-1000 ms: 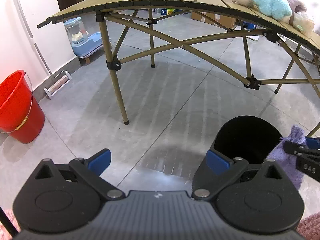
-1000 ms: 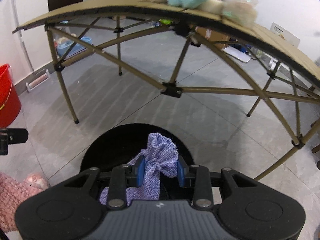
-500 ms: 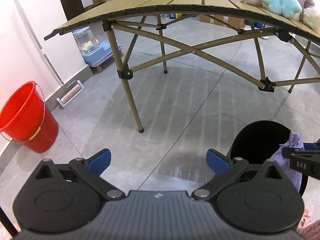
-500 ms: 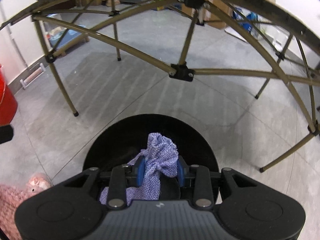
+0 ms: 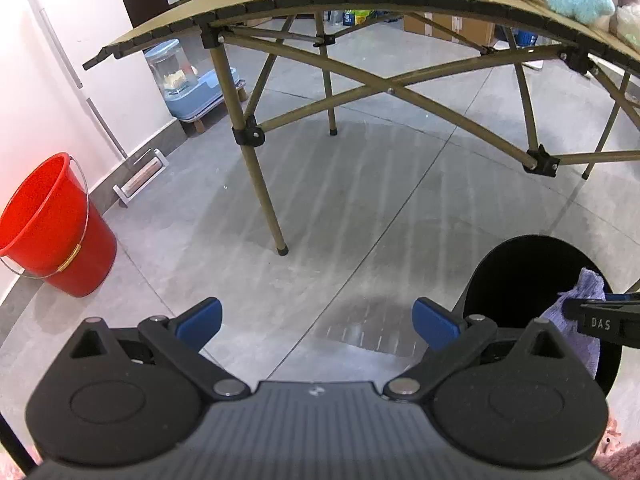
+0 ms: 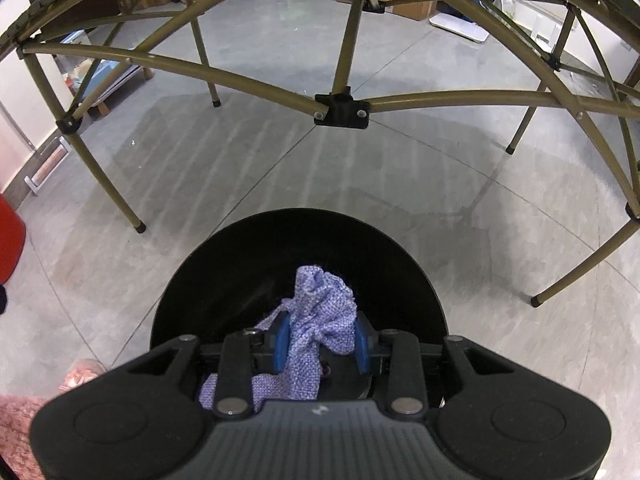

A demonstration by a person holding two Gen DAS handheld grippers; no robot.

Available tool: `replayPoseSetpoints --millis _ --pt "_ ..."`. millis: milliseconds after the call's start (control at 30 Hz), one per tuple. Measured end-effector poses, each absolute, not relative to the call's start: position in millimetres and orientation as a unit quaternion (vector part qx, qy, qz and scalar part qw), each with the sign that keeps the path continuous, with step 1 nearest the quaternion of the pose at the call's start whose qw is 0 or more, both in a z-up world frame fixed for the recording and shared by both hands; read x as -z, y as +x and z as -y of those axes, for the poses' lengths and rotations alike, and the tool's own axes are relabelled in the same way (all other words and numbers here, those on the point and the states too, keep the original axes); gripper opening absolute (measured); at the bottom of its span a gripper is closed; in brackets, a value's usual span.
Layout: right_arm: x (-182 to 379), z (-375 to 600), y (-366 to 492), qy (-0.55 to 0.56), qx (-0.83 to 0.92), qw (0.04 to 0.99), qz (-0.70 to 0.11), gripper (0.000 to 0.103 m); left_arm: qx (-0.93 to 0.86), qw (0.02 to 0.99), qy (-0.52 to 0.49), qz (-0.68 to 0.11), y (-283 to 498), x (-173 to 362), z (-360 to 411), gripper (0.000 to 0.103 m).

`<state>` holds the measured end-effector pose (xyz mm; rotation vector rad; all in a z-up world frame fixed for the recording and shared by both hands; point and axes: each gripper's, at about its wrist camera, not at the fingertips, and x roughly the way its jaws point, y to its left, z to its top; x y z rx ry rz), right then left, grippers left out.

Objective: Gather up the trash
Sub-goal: 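Open the right tool to drop the lavender pouch into the bin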

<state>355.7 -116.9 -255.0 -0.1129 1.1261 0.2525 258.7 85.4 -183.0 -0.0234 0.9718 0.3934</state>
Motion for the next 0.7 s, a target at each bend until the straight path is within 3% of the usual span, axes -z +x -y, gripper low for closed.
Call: replayPoseSetpoints --millis 100,267,333,400,433,700 --pt "254.6 116.2 356.3 -0.053 -0.118 0.837 -0.532 0.033 -0.188 0.864 -0.013 -0.467 259.7 184.1 -86.7 0.103" --pt "253.4 117.0 358.6 -0.050 -0.109 0.838 -0.532 0.044 -0.191 0.861 -0.012 -0.471 259.5 187.2 -89.1 0.103" --pt "251.6 118.2 359.2 -0.048 -0.105 0.840 -0.530 0.061 -0.191 0.860 -0.014 -0.473 259.0 187.9 -90.2 0.103" --pt "250.0 118.7 358.5 -0.051 -0.101 0.843 -0.526 0.092 -0.191 0.860 -0.014 -0.473 258.8 188.3 -90.0 0.103" --pt "249.5 118.9 358.1 -0.052 -0.100 0.844 -0.525 0.098 -0.191 0.860 -0.014 -0.474 258.8 188.3 -89.5 0.103" --pt "247.9 119.2 357.7 -0.067 -0.105 0.846 -0.518 0.103 -0.192 0.858 -0.010 -0.476 259.0 189.8 -88.6 0.103"
